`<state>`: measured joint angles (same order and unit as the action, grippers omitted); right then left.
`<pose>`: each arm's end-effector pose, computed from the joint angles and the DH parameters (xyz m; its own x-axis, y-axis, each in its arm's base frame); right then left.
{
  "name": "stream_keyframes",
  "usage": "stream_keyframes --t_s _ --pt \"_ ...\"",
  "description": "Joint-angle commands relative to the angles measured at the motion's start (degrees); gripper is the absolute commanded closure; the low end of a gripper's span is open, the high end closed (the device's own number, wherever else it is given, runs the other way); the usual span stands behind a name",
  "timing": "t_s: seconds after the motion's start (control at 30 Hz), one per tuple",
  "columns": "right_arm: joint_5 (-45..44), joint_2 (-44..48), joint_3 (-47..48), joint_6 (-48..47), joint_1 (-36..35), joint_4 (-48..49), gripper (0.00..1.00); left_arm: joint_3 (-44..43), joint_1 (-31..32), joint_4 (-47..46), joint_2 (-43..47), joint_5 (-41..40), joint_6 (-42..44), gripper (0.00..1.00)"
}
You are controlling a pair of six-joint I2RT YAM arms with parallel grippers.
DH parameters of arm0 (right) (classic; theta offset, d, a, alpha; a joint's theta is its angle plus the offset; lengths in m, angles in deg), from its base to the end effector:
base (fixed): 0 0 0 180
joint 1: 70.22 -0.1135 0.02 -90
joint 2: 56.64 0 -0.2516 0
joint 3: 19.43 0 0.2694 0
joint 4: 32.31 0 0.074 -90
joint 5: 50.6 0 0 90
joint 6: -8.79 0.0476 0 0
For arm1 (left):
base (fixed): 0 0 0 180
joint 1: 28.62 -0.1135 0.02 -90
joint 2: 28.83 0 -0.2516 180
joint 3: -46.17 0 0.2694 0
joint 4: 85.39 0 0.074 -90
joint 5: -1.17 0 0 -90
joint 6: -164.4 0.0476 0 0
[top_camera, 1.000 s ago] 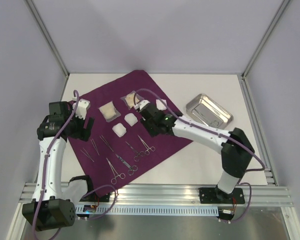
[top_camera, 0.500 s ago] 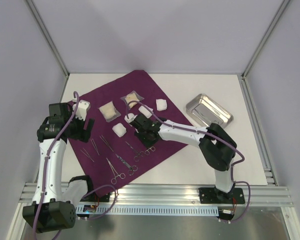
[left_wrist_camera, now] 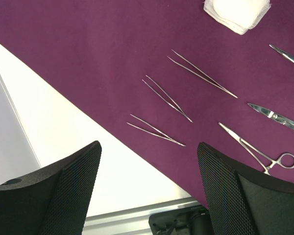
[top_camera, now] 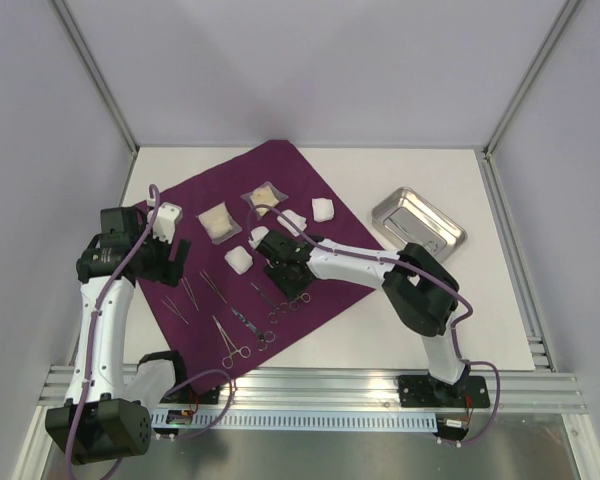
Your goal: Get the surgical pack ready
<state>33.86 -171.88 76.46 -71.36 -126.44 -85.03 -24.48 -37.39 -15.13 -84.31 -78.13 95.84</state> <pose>0.2367 0.3456 0.1363 -0.6599 -0.6803 -0.3190 -0.7083 0.7049 -0.0378 0.2055 0.0228 0.2923 -0.7708 0.2445 -0.5883 0.2545 0.9647 0.0675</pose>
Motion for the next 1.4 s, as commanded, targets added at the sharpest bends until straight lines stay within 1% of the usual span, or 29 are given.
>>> stream_keyframes --t_s 0.0,0.23,0.33,0.43,0.57,0.63,0.67,0.73,1.07,1.37 --pt "-0.96 -0.60 2.93 -0.27 -0.29 0.22 0.62 0.56 -0.37 -1.14 0.02 0.73 0.19 0.12" --pt "-1.93 -3.94 5.13 -0.97 -0.02 -1.37 0.64 0.56 -0.28 -1.22 0.11 0.55 0.63 0.12" --pt "-1.67 -4.99 4.61 -0.88 0.06 -1.28 0.65 0.65 -0.28 -1.31 0.20 0.20 0.72 0.12" --pt "-1.06 -5.78 4.08 -0.44 0.41 -1.28 0.68 0.65 -0.37 -1.31 0.29 0.29 0.63 0.12" --pt "-2.10 -5.96 2.93 -0.44 0.50 -1.01 0.86 0.48 -0.37 -1.31 0.46 0.29 0.72 0.12" --pt "-2.54 -5.79 3.11 -0.53 0.42 -1.19 0.90 0.39 -0.37 -1.14 0.46 0.20 0.72 0.12" --pt "-2.55 -5.61 3.28 -0.53 0.42 -1.19 0.95 0.39 -0.37 -1.22 0.55 0.20 0.72 0.12" --pt "-2.46 -4.91 3.46 -0.53 0.50 -1.10 1.00 0.30 -0.37 -0.96 0.55 0.20 0.80 0.12" --pt "-2.11 0.10 3.02 -3.43 0.50 0.48 0.99 0.03 -0.37 -0.78 0.64 -0.15 1.25 0.11" --pt "-0.79 1.33 3.11 -4.31 1.29 0.92 0.99 -0.32 -0.37 -0.43 0.64 -0.59 1.60 0.11"
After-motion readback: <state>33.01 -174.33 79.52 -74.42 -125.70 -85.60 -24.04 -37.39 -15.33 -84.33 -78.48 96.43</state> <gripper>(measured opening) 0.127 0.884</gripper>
